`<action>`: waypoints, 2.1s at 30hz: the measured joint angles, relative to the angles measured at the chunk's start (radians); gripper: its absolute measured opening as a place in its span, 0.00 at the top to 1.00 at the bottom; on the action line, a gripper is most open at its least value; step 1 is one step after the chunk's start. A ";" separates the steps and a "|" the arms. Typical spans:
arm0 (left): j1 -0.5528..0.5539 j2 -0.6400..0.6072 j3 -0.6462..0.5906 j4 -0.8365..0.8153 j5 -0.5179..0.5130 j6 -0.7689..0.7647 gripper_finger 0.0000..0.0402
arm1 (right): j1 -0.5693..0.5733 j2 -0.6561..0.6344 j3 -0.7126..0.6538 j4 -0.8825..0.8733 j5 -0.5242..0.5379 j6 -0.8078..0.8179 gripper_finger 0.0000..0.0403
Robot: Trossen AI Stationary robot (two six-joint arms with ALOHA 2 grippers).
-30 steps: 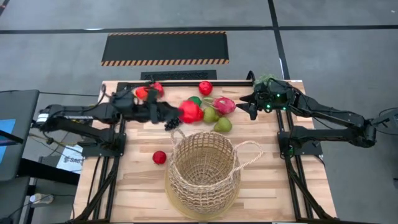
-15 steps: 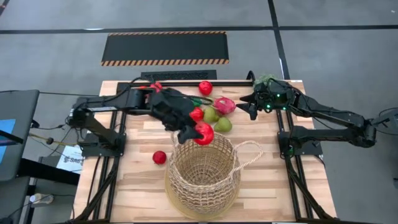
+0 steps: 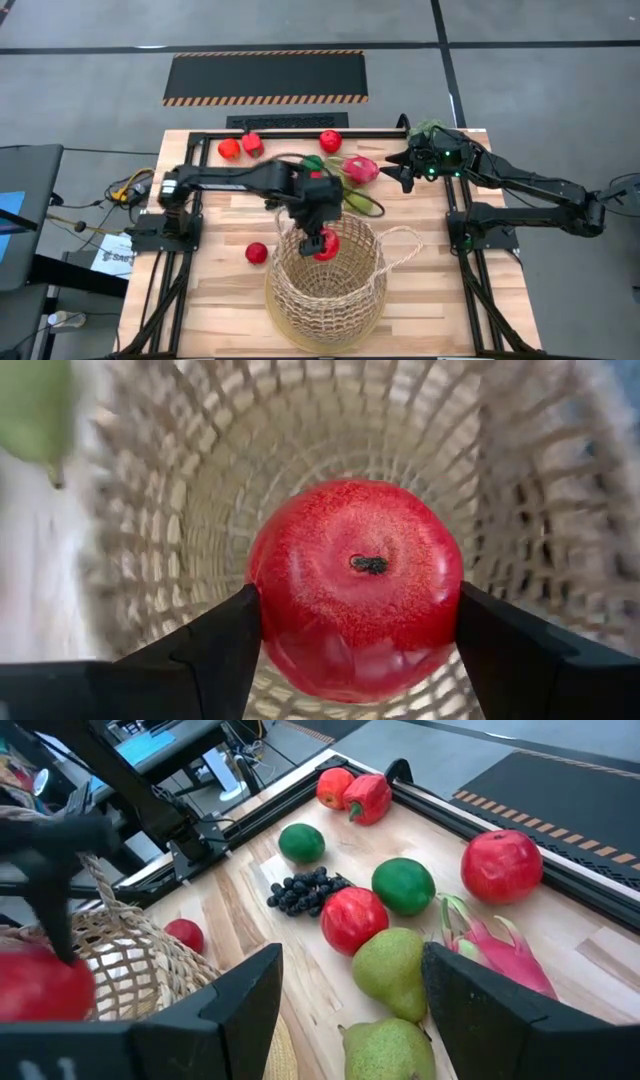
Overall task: Build produce basket
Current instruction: Put the apple into the basket
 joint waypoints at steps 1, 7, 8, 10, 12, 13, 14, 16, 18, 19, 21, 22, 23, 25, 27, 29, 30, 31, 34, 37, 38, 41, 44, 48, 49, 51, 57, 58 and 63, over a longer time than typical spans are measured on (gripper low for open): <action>-0.002 0.018 0.000 0.000 -0.001 0.017 0.33 | 0.000 0.000 0.000 0.000 0.000 0.000 0.35; -0.003 0.128 0.000 -0.011 -0.028 0.108 0.33 | 0.000 0.000 0.000 -0.001 0.000 0.000 0.35; -0.003 0.145 0.000 -0.011 -0.029 0.118 0.33 | 0.000 0.000 0.000 -0.001 0.000 0.000 0.35; -0.005 0.172 0.000 -0.013 -0.032 0.131 0.33 | 0.000 0.000 0.000 -0.003 0.000 0.000 0.35; -0.010 0.191 0.001 -0.013 -0.038 0.154 0.33 | 0.000 0.000 0.000 -0.004 0.000 0.000 0.35; -0.013 0.201 0.002 -0.010 -0.040 0.165 0.33 | 0.000 0.000 0.000 -0.004 0.000 -0.001 0.35; -0.017 0.208 0.002 -0.002 -0.040 0.172 0.33 | 0.000 0.000 0.000 -0.004 0.000 -0.001 0.35; -0.022 0.214 0.002 0.003 -0.037 0.175 0.33 | 0.000 0.000 0.000 -0.012 0.000 -0.001 0.35; -0.024 0.213 0.002 0.004 -0.037 0.175 0.32 | 0.000 0.000 0.000 -0.023 0.000 -0.001 0.35; -0.025 0.213 0.002 0.006 -0.037 0.174 0.31 | 0.000 0.000 0.000 -0.031 0.000 -0.001 0.35; -0.026 0.213 0.002 0.006 -0.038 0.170 0.28 | 0.000 0.000 0.000 -0.038 0.000 -0.001 0.35; -0.027 0.213 0.002 0.005 -0.038 0.163 0.27 | 0.000 0.000 0.000 -0.041 0.000 -0.001 0.35; -0.027 0.213 0.002 0.004 -0.037 0.154 0.24 | 0.000 0.000 0.000 -0.041 0.000 -0.001 0.35; -0.026 0.213 0.002 -0.003 -0.028 0.146 0.19 | 0.000 0.000 0.000 -0.041 0.000 -0.003 0.35; -0.027 0.213 0.002 -0.004 -0.015 0.143 0.14 | 0.000 0.000 0.000 -0.041 0.000 -0.004 0.35; -0.029 0.213 0.002 -0.005 0.000 0.143 0.11 | 0.000 0.000 0.000 -0.041 0.000 -0.004 0.35; -0.029 0.213 0.002 -0.008 0.012 0.143 0.09 | 0.000 0.000 0.000 -0.041 0.000 -0.004 0.35; -0.029 0.213 0.007 -0.019 0.022 0.143 0.09 | 0.000 0.000 0.000 -0.041 0.000 -0.004 0.35; -0.029 0.215 0.040 -0.068 0.026 0.148 0.07 | 0.000 0.000 0.000 -0.038 0.000 -0.004 0.35; -0.019 0.219 0.123 -0.182 0.031 0.178 0.07 | 0.000 0.000 0.000 -0.030 0.000 -0.001 0.35; -0.013 0.219 0.161 -0.218 0.035 0.184 0.07 | 0.000 0.000 0.000 -0.027 0.000 -0.001 0.35; 0.006 0.219 0.303 -0.325 0.032 0.193 0.07 | 0.000 0.000 0.000 -0.023 0.000 -0.001 0.35; 0.026 0.134 0.261 -0.311 0.038 0.157 0.07 | 0.000 0.000 0.000 -0.021 0.000 0.000 0.35; 0.030 0.026 0.245 -0.334 -0.042 0.085 0.07 | 0.000 0.000 0.000 -0.021 0.000 0.005 0.35; 0.029 -0.004 0.242 -0.332 -0.076 0.074 0.07 | 0.000 0.000 0.000 -0.021 0.000 0.008 0.35; 0.023 -0.054 0.244 -0.333 -0.148 0.070 0.07 | 0.000 0.000 0.000 -0.021 0.000 0.009 0.35; -0.014 -0.210 0.157 -0.330 -0.283 0.002 0.07 | 0.001 0.000 0.000 -0.025 0.000 0.027 0.35; -0.023 -0.244 0.114 -0.330 -0.299 -0.015 0.07 | 0.001 0.000 0.000 -0.025 0.000 0.032 0.35; -0.048 -0.424 -0.182 -0.330 -0.323 -0.114 0.07 | 0.001 0.000 0.000 -0.025 0.000 0.038 0.35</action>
